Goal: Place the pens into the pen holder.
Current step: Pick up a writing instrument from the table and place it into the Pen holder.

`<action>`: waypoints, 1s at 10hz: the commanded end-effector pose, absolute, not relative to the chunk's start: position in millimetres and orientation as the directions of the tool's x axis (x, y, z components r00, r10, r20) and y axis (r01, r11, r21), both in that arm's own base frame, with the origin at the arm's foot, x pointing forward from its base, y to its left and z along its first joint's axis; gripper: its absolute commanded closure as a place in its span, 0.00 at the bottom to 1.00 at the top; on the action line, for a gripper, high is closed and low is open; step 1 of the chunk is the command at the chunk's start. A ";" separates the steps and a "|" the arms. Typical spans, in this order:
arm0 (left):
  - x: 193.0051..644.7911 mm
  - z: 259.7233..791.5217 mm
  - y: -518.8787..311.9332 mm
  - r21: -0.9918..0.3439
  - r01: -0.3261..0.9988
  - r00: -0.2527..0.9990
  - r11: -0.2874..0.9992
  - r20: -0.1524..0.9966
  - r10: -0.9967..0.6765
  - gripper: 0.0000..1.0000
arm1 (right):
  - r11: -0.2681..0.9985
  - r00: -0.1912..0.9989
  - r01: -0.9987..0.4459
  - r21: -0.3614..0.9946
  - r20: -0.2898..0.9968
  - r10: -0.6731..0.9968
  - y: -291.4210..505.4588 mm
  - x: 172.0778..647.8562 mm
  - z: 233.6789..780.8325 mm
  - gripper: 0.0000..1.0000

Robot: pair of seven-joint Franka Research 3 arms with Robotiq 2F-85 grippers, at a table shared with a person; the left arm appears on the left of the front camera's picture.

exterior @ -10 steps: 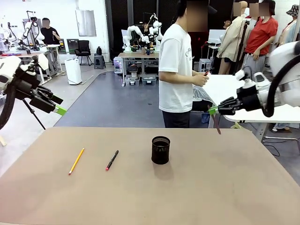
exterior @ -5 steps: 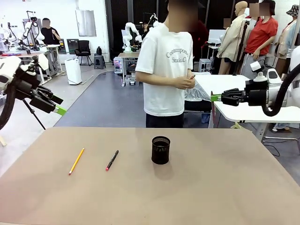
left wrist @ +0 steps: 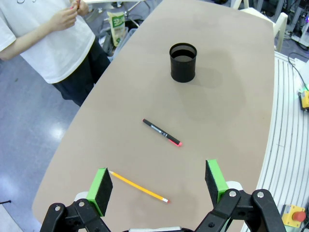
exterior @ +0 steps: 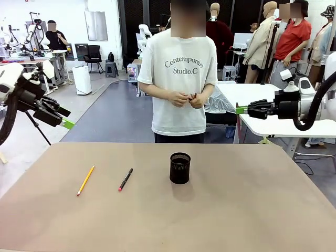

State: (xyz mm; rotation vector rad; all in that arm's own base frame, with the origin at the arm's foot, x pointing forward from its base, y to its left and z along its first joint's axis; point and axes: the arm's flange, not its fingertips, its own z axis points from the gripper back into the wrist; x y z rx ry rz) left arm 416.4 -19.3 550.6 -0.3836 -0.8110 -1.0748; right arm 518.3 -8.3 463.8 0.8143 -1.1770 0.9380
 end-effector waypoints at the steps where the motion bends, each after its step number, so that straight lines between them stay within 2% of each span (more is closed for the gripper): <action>1: 416.1 551.3 -18.9 0.098 0.890 0.228 0.445 0.749 -0.622 0.00 | 0.399 0.118 -0.916 0.041 0.978 0.170 -8.3 518.3 463.7 1.00; 3: 416.1 551.3 -18.9 0.098 0.890 0.228 0.445 0.749 -0.622 0.00 | 0.364 0.071 -0.931 0.016 0.988 0.139 14.0 526.0 465.3 1.00; 6: 416.1 551.3 -18.9 0.098 0.890 0.228 0.445 0.749 -0.622 0.00 | 0.329 0.073 -0.944 0.033 0.991 0.111 29.8 531.8 466.4 1.00; 9: 416.1 551.3 -18.9 0.098 0.890 0.228 0.445 0.749 -0.622 0.00 | 0.343 0.070 -0.939 0.029 0.992 0.107 14.3 515.4 470.7 1.00; 10: 416.1 551.3 -18.9 0.098 0.890 0.228 0.445 0.749 -0.622 0.00 | 0.307 0.076 -0.951 0.032 0.988 0.134 1.3 507.6 474.1 1.00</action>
